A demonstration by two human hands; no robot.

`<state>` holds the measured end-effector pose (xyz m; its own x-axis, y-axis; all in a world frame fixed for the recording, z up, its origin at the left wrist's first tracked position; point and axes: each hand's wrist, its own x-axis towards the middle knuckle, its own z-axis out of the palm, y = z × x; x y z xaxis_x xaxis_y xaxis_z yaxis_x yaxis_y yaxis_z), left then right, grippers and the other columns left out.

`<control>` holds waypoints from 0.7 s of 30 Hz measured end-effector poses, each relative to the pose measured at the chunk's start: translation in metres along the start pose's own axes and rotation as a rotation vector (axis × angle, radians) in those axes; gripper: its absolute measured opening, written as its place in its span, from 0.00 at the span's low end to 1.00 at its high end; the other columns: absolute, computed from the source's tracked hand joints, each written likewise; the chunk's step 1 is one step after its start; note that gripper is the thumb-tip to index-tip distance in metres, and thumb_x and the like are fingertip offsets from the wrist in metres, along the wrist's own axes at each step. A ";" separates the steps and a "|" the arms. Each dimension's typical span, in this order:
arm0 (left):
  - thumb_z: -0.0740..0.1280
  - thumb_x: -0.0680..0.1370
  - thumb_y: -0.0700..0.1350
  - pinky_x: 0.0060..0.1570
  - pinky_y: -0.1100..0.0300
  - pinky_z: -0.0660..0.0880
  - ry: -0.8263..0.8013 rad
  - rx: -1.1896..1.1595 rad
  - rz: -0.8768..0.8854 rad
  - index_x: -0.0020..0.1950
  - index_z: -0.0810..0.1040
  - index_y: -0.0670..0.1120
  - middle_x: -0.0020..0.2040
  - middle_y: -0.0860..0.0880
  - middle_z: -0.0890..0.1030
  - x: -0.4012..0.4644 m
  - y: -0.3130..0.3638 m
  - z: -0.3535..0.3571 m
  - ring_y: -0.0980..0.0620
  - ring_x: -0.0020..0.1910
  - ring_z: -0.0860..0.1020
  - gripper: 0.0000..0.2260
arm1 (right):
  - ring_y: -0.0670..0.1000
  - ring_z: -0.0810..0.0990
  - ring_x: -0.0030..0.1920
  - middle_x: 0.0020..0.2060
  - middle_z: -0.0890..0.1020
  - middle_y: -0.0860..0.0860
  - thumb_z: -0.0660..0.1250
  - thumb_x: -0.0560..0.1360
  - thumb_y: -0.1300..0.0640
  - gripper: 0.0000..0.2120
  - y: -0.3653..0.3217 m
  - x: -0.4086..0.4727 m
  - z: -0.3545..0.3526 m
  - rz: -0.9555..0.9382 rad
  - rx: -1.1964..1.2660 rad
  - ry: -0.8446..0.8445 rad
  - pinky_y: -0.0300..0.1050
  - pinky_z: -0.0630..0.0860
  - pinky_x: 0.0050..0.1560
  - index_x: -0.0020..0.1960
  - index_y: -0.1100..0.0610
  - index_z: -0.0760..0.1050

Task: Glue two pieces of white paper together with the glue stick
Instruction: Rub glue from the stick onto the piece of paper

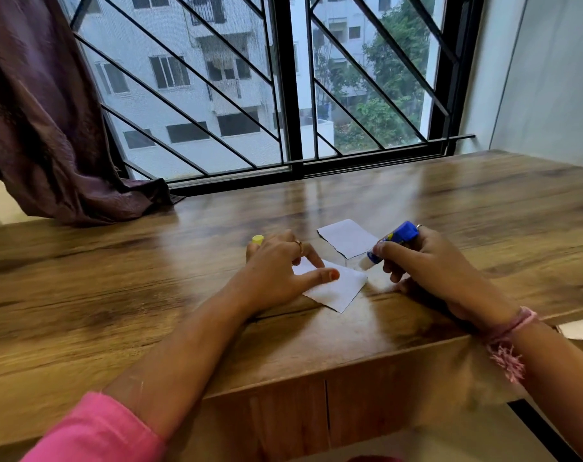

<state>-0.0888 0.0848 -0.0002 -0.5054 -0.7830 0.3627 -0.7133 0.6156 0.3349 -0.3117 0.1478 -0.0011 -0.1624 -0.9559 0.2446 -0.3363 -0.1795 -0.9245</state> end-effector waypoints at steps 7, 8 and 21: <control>0.66 0.71 0.66 0.51 0.55 0.57 -0.057 0.037 -0.009 0.52 0.82 0.62 0.42 0.59 0.69 0.001 -0.005 -0.006 0.57 0.50 0.67 0.15 | 0.43 0.76 0.24 0.26 0.81 0.46 0.69 0.70 0.51 0.09 0.004 0.000 0.004 -0.022 -0.074 0.006 0.37 0.72 0.24 0.43 0.57 0.77; 0.66 0.70 0.66 0.51 0.55 0.57 -0.067 0.042 -0.016 0.52 0.82 0.63 0.42 0.59 0.69 0.000 -0.005 -0.006 0.57 0.50 0.67 0.15 | 0.43 0.76 0.23 0.26 0.81 0.46 0.69 0.71 0.52 0.07 0.004 -0.001 0.004 -0.034 -0.096 0.006 0.36 0.71 0.24 0.42 0.56 0.77; 0.67 0.69 0.66 0.55 0.53 0.60 -0.073 0.012 -0.049 0.51 0.82 0.63 0.40 0.58 0.70 0.001 -0.006 -0.004 0.57 0.49 0.68 0.15 | 0.39 0.73 0.24 0.29 0.80 0.48 0.68 0.71 0.50 0.08 0.001 -0.001 0.005 -0.071 -0.258 0.002 0.40 0.69 0.33 0.42 0.55 0.79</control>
<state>-0.0831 0.0801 0.0015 -0.5031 -0.8170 0.2816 -0.7440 0.5753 0.3399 -0.3074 0.1477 -0.0036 -0.1320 -0.9424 0.3073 -0.5724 -0.1806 -0.7998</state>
